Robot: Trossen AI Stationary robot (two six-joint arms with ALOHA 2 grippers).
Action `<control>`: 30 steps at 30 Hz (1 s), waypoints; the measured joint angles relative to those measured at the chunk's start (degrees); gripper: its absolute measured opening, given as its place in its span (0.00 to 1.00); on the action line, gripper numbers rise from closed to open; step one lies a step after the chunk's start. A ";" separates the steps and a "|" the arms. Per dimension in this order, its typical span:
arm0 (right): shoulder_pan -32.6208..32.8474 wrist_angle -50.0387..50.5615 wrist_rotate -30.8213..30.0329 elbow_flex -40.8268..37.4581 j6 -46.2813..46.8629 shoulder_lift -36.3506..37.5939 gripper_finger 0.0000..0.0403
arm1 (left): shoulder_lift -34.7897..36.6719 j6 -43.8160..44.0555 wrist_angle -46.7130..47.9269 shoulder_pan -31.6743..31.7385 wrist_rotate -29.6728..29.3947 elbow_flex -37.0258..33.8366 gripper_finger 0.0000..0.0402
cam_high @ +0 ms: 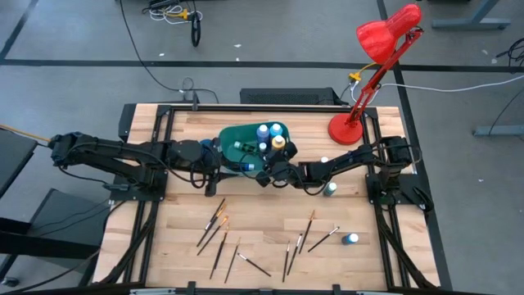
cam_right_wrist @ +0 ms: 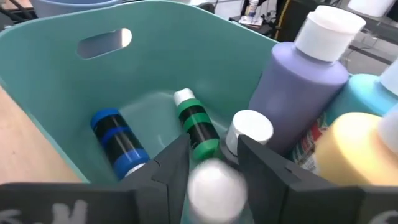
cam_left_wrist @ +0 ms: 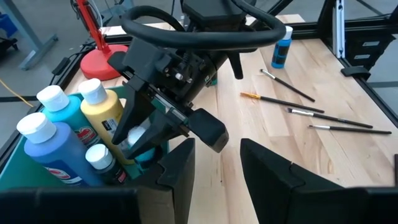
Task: Pick & Place Paint Supplies
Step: Put the small light blue paint bottle into the green bin, then put the small red paint bottle into the green bin
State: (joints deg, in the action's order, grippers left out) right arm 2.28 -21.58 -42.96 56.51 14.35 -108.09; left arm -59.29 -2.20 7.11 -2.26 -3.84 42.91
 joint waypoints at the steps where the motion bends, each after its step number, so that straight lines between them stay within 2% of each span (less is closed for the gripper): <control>1: 0.00 -0.11 0.35 0.00 -0.14 0.00 0.36 | 0.00 0.00 -0.01 0.00 0.00 -0.01 0.34; 12: 0.58 -4.04 0.55 0.22 -10.22 1.68 0.43 | 0.00 0.02 -0.01 -0.03 0.00 -0.01 0.34; 20: 4.95 -2.80 0.49 0.81 -19.35 10.54 0.40 | 0.00 0.02 1.46 -0.04 0.00 -0.01 0.34; 26: 8.85 9.20 0.08 0.82 -17.89 18.28 0.39 | -1.15 1.39 1.75 -0.04 0.00 -0.11 0.34; 30: 10.57 24.64 0.72 0.79 -8.46 23.06 0.40 | -2.97 1.59 2.24 -0.17 0.10 -0.19 0.34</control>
State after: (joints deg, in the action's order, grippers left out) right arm 12.85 3.06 -42.23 57.30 5.90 -85.03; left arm -62.26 -0.61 9.36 -2.43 -3.74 42.72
